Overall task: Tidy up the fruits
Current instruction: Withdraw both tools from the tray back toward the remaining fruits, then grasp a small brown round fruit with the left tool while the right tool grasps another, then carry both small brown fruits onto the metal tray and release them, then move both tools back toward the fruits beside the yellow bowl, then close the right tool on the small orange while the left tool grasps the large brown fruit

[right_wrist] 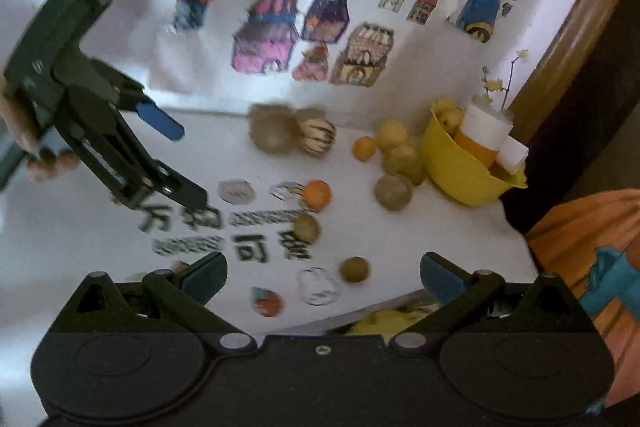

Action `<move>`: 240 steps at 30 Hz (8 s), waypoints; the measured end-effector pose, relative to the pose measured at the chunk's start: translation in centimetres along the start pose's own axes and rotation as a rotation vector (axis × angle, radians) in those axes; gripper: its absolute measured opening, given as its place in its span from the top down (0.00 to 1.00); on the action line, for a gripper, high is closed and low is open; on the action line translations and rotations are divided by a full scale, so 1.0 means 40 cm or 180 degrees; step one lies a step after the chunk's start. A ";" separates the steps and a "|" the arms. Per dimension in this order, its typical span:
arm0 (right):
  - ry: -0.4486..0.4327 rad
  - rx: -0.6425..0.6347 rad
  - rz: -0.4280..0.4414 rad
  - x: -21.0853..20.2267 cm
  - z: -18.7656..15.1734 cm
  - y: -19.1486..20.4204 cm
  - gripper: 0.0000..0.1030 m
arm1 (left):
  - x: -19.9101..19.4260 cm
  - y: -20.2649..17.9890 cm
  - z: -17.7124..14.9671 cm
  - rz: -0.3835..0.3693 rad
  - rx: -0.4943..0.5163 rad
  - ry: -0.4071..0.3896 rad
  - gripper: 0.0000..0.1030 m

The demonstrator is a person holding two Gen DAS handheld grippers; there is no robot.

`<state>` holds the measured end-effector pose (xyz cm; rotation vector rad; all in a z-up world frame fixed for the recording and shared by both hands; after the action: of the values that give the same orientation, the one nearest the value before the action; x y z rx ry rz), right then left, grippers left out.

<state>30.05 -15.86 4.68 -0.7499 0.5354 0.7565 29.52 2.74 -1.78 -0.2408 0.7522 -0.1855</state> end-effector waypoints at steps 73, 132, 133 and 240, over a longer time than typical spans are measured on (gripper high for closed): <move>-0.0372 0.0777 0.0283 0.024 -0.042 -0.170 0.69 | 0.117 -0.182 0.074 -0.0522 0.0008 -0.0160 0.72; -0.0041 0.2132 -0.0747 -0.023 -0.415 -0.058 0.69 | 0.174 -0.394 -0.124 -0.0489 0.0187 0.0279 0.71; -0.0038 0.2140 -0.0751 -0.022 -0.416 -0.060 0.69 | 0.175 -0.392 -0.124 -0.0491 0.0180 0.0286 0.71; 0.0336 0.2537 0.0762 0.353 0.049 -0.184 0.29 | 0.138 0.015 0.088 0.0799 0.1470 -0.0439 0.11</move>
<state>44.78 -12.22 -0.58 0.0185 0.9552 0.6471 35.94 2.46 -3.06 0.2767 0.5778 -0.0986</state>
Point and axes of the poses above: each gripper's, at about its wrist camera, not at the fingertips, and x roughly the way its jaws point, y to its left, z to its top, the point moved 4 cm from there along x, roughly the way its jaws point, and after that the axes turned 6 degrees about -x, right-handed, at the moved point
